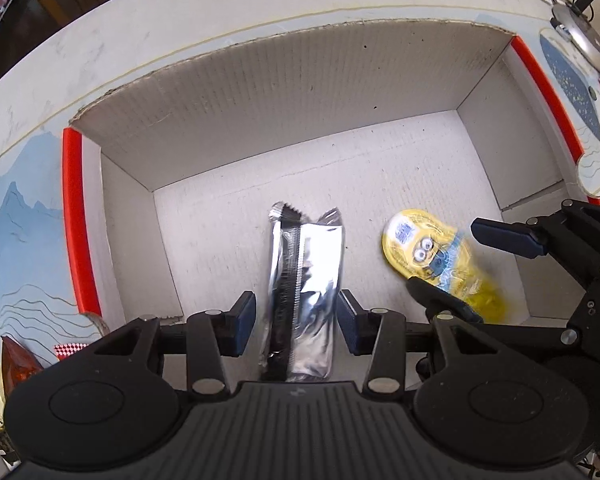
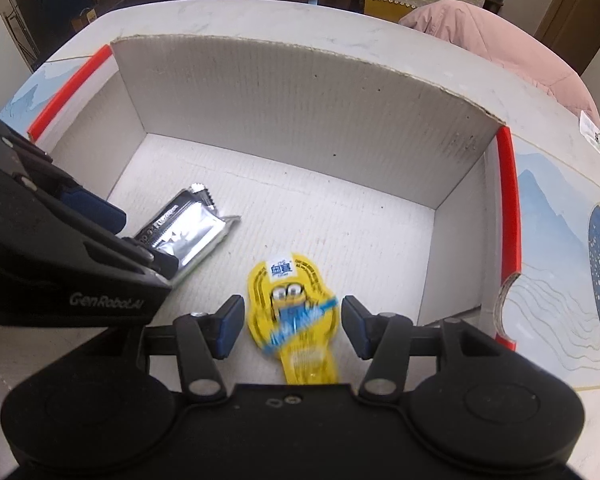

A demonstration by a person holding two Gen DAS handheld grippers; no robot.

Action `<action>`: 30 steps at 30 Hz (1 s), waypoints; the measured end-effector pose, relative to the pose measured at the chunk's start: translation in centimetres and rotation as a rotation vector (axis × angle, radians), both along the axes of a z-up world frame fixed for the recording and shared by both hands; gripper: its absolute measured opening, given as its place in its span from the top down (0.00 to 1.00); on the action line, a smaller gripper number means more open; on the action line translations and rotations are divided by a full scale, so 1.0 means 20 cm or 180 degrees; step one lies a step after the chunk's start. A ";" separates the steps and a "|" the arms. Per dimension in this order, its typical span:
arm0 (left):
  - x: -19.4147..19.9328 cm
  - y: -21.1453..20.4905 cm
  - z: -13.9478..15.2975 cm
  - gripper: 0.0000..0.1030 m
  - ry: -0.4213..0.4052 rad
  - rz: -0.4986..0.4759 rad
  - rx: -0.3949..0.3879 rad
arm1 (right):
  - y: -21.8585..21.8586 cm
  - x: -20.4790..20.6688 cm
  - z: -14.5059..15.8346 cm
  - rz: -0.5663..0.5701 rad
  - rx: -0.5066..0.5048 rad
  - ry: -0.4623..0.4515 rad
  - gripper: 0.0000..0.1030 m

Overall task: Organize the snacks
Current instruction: 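Open both tools to drop the snacks inside the red box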

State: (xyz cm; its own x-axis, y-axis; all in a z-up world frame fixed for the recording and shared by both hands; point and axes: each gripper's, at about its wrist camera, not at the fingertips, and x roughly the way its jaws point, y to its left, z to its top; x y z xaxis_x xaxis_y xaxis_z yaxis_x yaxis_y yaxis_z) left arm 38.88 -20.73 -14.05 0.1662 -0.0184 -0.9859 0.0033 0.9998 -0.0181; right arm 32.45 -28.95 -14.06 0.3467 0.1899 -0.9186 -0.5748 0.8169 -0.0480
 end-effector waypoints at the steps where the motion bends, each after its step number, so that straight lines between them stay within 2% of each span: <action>1: -0.01 0.00 0.01 0.58 -0.0014 0.0005 -0.0009 | 0.00 -0.01 0.01 0.0004 0.0001 -0.0018 0.45; 8: -0.11 0.03 0.17 0.58 -0.0249 -0.0006 -0.0200 | -0.04 -0.04 0.10 -0.0033 0.0166 -0.0110 0.41; 16: -0.25 0.08 0.36 0.58 -0.0624 -0.0007 -0.0405 | -0.07 -0.16 0.30 -0.0081 0.0416 -0.0315 0.39; 21: -0.38 0.17 0.48 0.58 -0.0858 0.0004 -0.0517 | -0.08 -0.27 0.42 -0.0186 0.0585 -0.0469 0.36; 30: -0.69 0.40 0.66 0.57 -0.1355 -0.0016 -0.0575 | 0.00 -0.54 0.61 -0.0354 0.0974 -0.0780 0.27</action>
